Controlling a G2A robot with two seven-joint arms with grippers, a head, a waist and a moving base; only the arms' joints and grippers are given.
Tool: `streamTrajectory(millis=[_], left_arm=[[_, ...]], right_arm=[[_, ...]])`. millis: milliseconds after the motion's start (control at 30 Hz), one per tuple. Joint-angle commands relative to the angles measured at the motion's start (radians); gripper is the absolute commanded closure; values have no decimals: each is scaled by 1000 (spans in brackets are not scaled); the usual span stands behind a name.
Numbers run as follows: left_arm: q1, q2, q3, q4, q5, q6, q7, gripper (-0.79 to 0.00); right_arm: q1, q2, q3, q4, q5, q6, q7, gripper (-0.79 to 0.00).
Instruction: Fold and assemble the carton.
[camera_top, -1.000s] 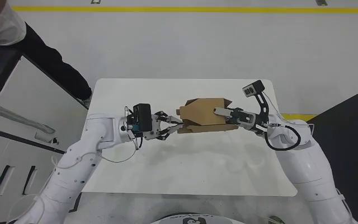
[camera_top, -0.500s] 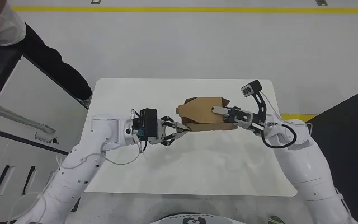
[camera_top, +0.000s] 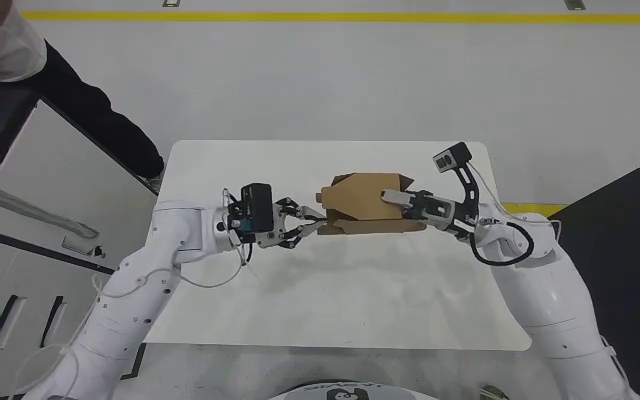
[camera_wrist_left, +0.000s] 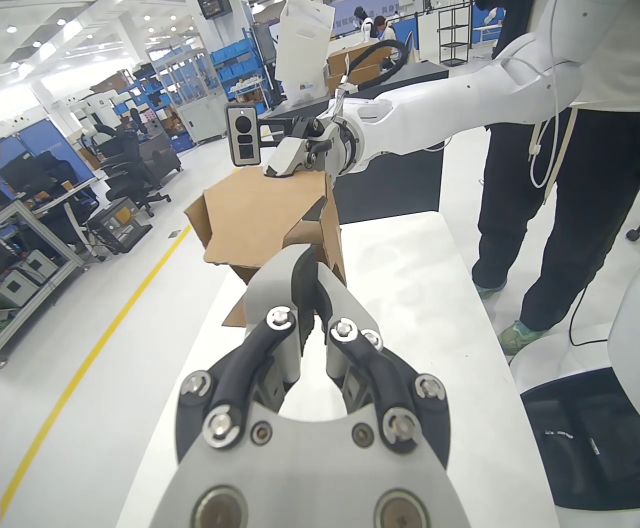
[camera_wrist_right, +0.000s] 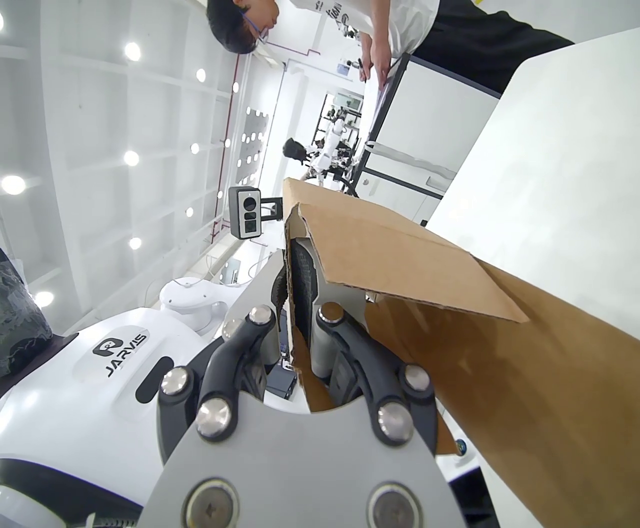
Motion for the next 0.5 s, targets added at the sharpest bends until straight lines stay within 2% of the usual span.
streamTrajectory(millis=[0, 467], left_arm=[[-2, -2, 10, -4, -6, 6, -1, 0], [-30, -12, 61, -2, -12, -1, 13, 0]], right_arm=[[-1, 0, -3, -1, -3, 4, 1, 0], [5, -3, -24, 5, -21, 22, -35, 0]])
